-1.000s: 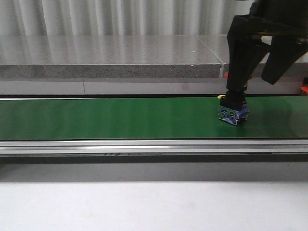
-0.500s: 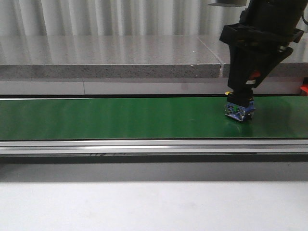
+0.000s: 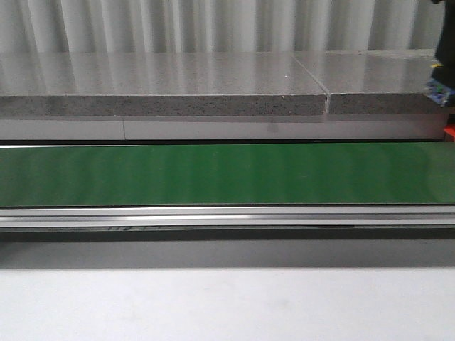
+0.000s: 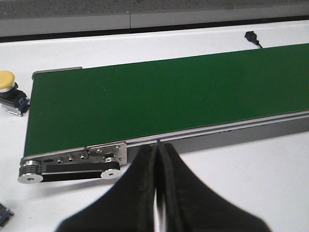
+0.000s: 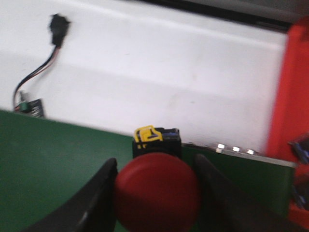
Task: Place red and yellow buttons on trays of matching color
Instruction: 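Lower the red button into the red tray and open the right gripper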
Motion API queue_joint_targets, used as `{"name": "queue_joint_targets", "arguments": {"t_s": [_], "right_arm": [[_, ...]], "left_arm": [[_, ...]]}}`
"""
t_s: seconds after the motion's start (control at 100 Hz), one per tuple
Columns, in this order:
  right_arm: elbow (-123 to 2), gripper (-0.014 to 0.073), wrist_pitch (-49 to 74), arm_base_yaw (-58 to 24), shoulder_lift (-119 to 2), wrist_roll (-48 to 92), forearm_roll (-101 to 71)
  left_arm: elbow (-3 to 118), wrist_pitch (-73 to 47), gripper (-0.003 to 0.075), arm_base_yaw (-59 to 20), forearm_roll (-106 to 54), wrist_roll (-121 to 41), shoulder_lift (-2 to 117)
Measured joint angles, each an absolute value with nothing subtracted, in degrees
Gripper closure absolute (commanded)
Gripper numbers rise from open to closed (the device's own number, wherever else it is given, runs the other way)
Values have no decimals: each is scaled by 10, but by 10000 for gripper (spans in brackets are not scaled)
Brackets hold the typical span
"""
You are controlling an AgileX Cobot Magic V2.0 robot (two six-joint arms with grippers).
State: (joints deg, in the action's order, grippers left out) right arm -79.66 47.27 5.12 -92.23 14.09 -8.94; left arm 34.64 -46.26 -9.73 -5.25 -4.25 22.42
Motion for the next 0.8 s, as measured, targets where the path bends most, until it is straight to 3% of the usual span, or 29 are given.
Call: {"name": "queue_joint_targets", "arguments": {"t_s": [0.48,0.8], "right_arm": [[-797,505,433,283,-923,-8,-89],[-797,505,409,317,-979,-31,-89]], "left_arm": [[346,-463,741,-97,-52,-43,224],[346,-463,741,-97,-52,-43,224]]}}
